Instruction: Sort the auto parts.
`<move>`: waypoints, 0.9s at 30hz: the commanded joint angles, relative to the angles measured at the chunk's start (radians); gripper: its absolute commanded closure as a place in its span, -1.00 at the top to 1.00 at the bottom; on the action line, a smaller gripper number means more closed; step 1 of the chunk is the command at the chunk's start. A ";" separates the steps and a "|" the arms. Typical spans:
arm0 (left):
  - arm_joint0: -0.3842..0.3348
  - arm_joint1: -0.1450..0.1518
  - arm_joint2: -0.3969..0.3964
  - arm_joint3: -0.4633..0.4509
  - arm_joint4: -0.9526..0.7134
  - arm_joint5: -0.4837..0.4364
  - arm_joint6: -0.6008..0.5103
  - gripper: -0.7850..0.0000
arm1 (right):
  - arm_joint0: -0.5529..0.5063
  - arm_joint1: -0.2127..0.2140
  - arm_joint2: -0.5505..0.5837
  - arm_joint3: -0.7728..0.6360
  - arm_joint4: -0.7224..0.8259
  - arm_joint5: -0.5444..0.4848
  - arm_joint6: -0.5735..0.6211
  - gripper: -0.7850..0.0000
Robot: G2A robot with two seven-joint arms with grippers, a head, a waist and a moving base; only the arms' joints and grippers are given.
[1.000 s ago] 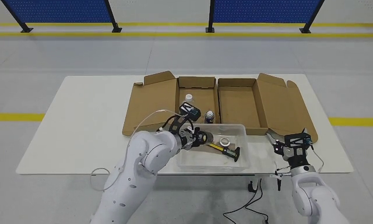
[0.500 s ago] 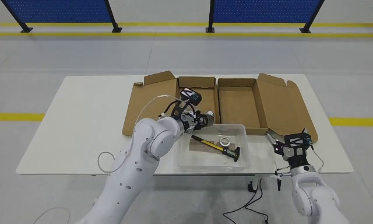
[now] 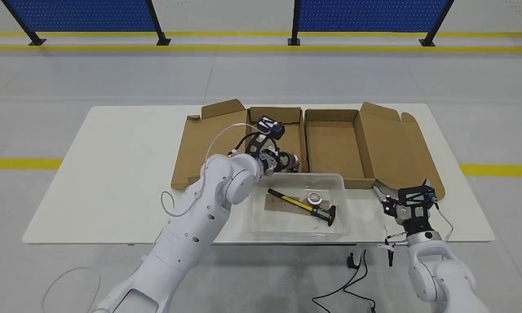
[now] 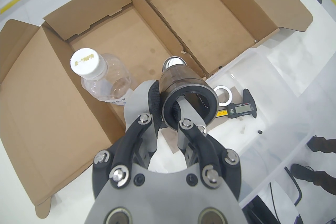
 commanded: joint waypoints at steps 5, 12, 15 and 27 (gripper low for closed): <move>-0.042 -0.008 0.014 0.083 -0.001 0.003 0.004 -1.00 | 0.000 0.000 0.000 0.000 0.000 0.000 0.000 1.00; -0.075 -0.019 0.036 0.143 -0.003 0.021 -0.005 -1.00 | 0.000 0.000 0.000 0.000 0.000 0.000 0.000 1.00; -0.090 -0.024 0.047 0.169 -0.003 0.027 -0.012 -1.00 | 0.000 0.000 0.000 0.000 0.000 0.000 0.000 1.00; -0.144 -0.045 0.081 0.289 -0.013 0.037 -0.013 -1.00 | 0.000 0.000 0.000 0.000 0.000 0.000 0.000 1.00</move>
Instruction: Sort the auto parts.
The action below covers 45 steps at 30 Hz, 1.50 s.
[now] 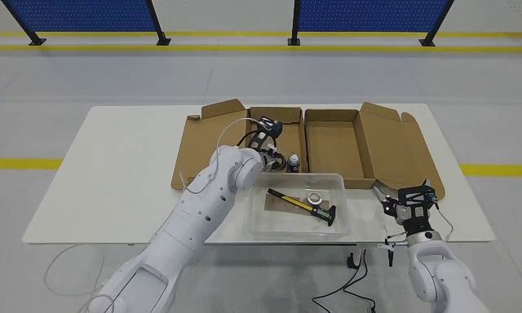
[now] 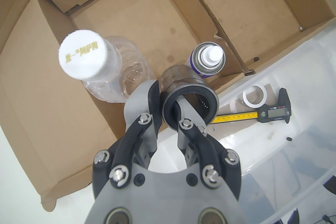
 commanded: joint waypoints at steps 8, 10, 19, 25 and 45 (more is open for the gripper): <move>-0.035 -0.015 0.016 0.084 -0.023 -0.003 -0.010 -1.00 | 0.000 0.000 0.000 0.000 0.000 0.000 0.000 1.00; -0.040 -0.021 0.015 0.099 -0.047 0.006 -0.005 -1.00 | 0.000 0.000 0.000 0.000 0.000 0.000 0.000 1.00; -0.067 -0.039 0.044 0.151 -0.049 0.016 -0.001 -1.00 | 0.000 0.000 0.000 0.000 0.000 0.000 0.000 1.00; -0.085 -0.052 0.065 0.177 -0.046 0.022 -0.009 -0.95 | 0.000 0.000 0.000 0.000 0.000 0.000 0.000 1.00; -0.125 -0.087 0.098 0.267 -0.044 0.023 0.012 -0.48 | 0.000 0.000 0.000 0.000 0.000 0.000 0.000 1.00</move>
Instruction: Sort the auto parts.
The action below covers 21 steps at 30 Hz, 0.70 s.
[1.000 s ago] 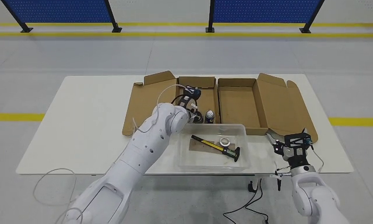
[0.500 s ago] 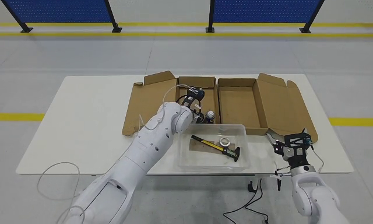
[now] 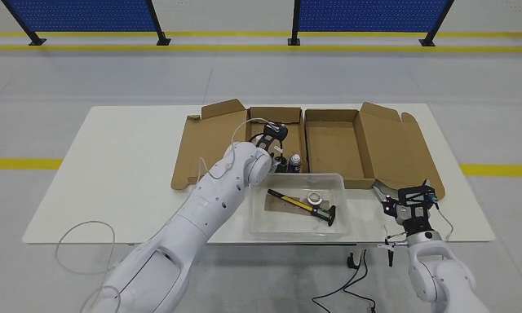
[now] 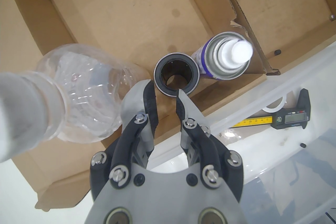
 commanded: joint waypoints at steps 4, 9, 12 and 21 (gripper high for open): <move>0.001 -0.006 0.005 0.003 0.006 -0.002 0.016 -0.54 | 0.000 0.000 0.000 0.000 0.000 0.000 0.000 1.00; 0.035 -0.002 -0.004 -0.051 0.020 0.009 0.039 -0.40 | 0.000 0.000 0.000 0.000 0.000 0.000 0.000 1.00; 0.070 0.009 -0.018 -0.111 0.044 0.014 0.047 -0.31 | 0.000 0.000 0.000 0.000 0.000 0.000 0.000 1.00; 0.247 0.064 -0.105 -0.427 0.179 0.029 0.054 1.00 | 0.000 0.000 0.000 0.000 0.000 0.000 0.000 1.00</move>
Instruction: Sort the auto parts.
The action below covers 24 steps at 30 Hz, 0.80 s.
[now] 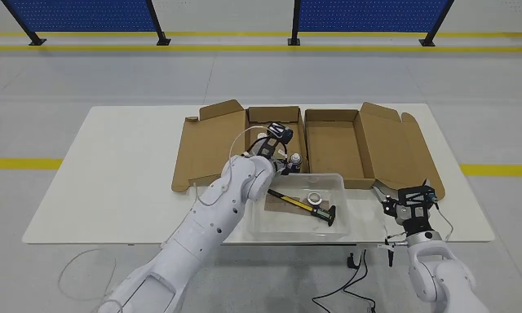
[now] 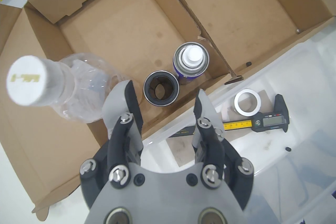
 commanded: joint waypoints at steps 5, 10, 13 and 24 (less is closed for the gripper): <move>0.148 0.034 -0.065 -0.251 0.088 -0.013 0.039 1.00 | 0.000 0.000 0.000 0.000 0.000 0.000 0.000 1.00; 0.286 0.059 -0.135 -0.417 0.144 -0.003 0.075 1.00 | 0.000 0.000 0.000 0.000 0.000 0.000 0.000 1.00; 0.376 0.075 -0.190 -0.503 0.180 -0.008 0.124 1.00 | 0.000 0.000 0.000 0.000 0.000 0.000 0.000 1.00; 0.733 0.120 -0.411 -0.717 0.284 0.051 0.403 1.00 | 0.000 0.000 0.000 0.000 0.000 0.000 0.000 1.00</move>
